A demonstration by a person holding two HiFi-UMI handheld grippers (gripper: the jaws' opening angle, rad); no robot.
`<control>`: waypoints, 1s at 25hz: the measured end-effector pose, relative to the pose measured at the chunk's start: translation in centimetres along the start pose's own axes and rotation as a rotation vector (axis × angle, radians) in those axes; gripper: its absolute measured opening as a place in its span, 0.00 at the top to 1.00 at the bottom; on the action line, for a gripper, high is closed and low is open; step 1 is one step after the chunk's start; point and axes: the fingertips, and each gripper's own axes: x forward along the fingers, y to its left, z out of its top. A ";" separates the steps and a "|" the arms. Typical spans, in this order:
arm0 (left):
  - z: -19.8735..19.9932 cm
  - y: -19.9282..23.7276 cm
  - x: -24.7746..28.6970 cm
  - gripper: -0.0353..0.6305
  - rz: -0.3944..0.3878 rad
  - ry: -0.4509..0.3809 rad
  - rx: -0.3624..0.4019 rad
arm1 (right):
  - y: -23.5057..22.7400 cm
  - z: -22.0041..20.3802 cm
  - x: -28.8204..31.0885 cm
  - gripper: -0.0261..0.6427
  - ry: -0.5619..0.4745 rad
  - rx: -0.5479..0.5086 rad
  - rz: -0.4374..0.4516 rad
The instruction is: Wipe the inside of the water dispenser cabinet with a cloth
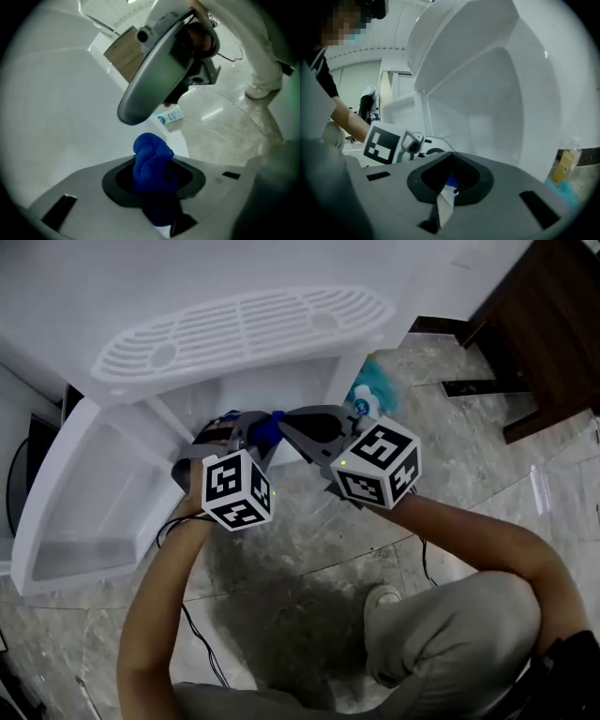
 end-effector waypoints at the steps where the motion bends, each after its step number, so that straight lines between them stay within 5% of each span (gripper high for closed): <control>1: 0.0 -0.5 -1.3 0.75 -0.009 -0.008 0.001 | 0.5 0.4 0.4 0.96 -0.010 -0.002 0.011; 7: -2.1 -2.4 -8.3 0.75 -0.030 -0.069 -0.203 | 4.0 1.1 1.8 0.96 0.010 -0.104 0.092; 10: -3.3 -2.5 -12.2 0.75 0.002 -0.082 -0.271 | 5.6 1.3 2.6 0.96 -0.005 -0.046 0.154; 13: -5.1 -2.1 -16.1 0.75 0.090 -0.056 -0.270 | 8.6 2.4 4.2 0.96 -0.041 0.041 0.246; 23: -6.4 -3.8 -21.1 0.75 0.181 -0.057 -0.261 | 16.8 4.4 5.2 0.96 0.003 0.000 0.454; 24: -6.4 -3.6 -21.2 0.75 0.191 -0.057 -0.259 | 17.3 4.5 5.1 0.94 0.012 0.017 0.469; 25: -6.4 -3.5 -21.4 0.75 0.202 -0.059 -0.260 | 17.8 4.4 5.1 0.81 0.027 0.040 0.480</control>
